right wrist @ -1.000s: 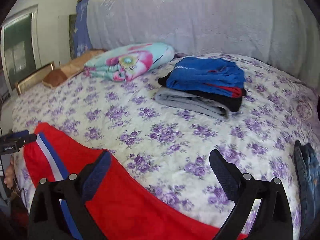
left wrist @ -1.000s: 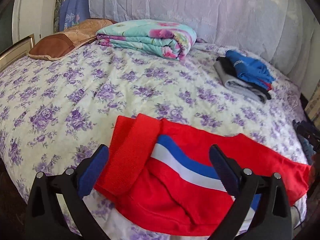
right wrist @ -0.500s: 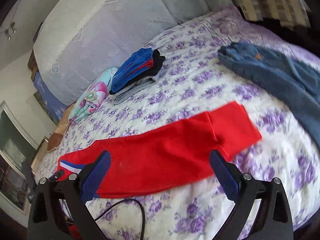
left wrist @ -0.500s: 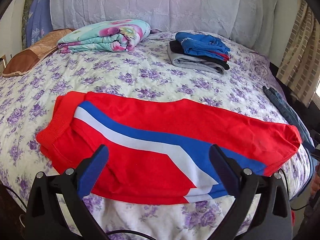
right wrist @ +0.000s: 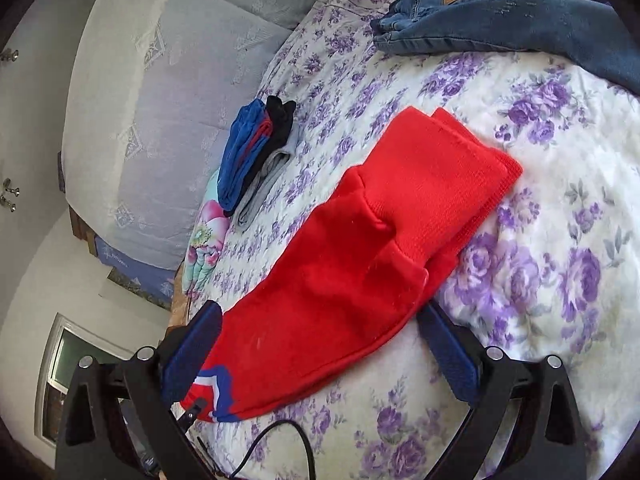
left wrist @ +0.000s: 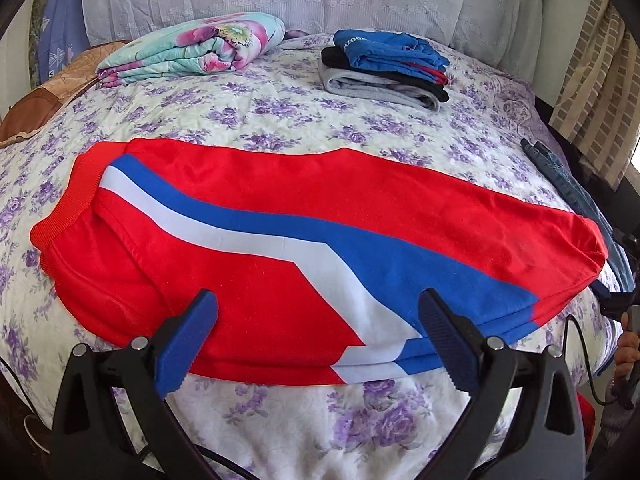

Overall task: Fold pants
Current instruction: 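Grasp the red cuffs with the right tool and lift them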

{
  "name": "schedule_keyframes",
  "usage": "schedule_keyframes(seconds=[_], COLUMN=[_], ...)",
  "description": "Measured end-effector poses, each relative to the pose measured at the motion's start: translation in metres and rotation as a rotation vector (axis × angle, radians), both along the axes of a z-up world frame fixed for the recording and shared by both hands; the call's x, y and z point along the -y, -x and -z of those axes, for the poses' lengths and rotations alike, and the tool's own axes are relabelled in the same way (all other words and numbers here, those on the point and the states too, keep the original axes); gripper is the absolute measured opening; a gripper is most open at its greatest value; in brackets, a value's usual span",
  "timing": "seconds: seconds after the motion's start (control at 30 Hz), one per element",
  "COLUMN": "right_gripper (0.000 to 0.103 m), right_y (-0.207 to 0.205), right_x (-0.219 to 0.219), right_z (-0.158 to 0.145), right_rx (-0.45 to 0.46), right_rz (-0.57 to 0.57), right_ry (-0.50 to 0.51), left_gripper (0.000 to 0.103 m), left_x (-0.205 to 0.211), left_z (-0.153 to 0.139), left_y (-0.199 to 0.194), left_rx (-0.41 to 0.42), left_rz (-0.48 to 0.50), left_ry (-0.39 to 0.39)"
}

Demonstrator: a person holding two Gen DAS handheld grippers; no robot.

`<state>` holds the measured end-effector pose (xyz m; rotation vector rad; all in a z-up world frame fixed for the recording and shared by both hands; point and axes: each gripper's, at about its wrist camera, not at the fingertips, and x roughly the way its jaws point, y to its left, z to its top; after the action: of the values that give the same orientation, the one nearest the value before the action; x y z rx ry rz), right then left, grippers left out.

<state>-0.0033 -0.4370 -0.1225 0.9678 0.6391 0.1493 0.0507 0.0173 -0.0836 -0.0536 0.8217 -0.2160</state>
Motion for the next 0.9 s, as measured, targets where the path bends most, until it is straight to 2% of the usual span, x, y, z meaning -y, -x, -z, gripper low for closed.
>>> schedule_keyframes(seconds=[0.1,0.2,0.37,0.53,0.63,0.7,0.73,0.8,0.9], right_gripper=[0.099,0.100,0.099,0.099,0.083,0.067,0.064,0.045,0.027], right_y=[-0.018,-0.026,-0.012,-0.015,-0.010,-0.006,-0.005,-0.004,-0.005], right_x=[0.004,0.010,0.014,0.010,0.012,0.013,0.013,0.014,0.019], right_z=[0.000,0.002,0.005,0.002,0.002,0.005,0.006,0.009,0.015], right_rx=[-0.060,-0.127,-0.033,-0.049,-0.063,-0.069,-0.070,-0.084,-0.100], right_rz=[0.039,0.061,0.072,0.060,0.122,0.149,0.156,0.166,0.173], right_ry=[0.008,-0.029,-0.058,-0.025,-0.019,0.005,0.019,0.045,0.042], left_gripper=[0.098,0.098,0.098,0.098,0.098,0.098,0.098,0.098,0.098], left_x=[0.003,0.001,-0.004,0.002,0.005,0.006,0.006,0.005,0.003], left_z=[-0.001,-0.002,0.000,-0.001,-0.002,-0.002,-0.002,0.000,0.002], left_y=[0.002,0.001,-0.002,0.001,0.002,0.002,0.002,0.001,0.001], left_rx=[0.007,0.007,-0.006,0.009,0.021,0.029,0.030,0.025,0.023], left_rz=[0.016,0.009,-0.004,0.011,0.016,0.009,0.006,0.000,-0.011], left_ry=[-0.007,-0.003,0.018,-0.008,-0.025,-0.042,-0.047,-0.052,-0.058])
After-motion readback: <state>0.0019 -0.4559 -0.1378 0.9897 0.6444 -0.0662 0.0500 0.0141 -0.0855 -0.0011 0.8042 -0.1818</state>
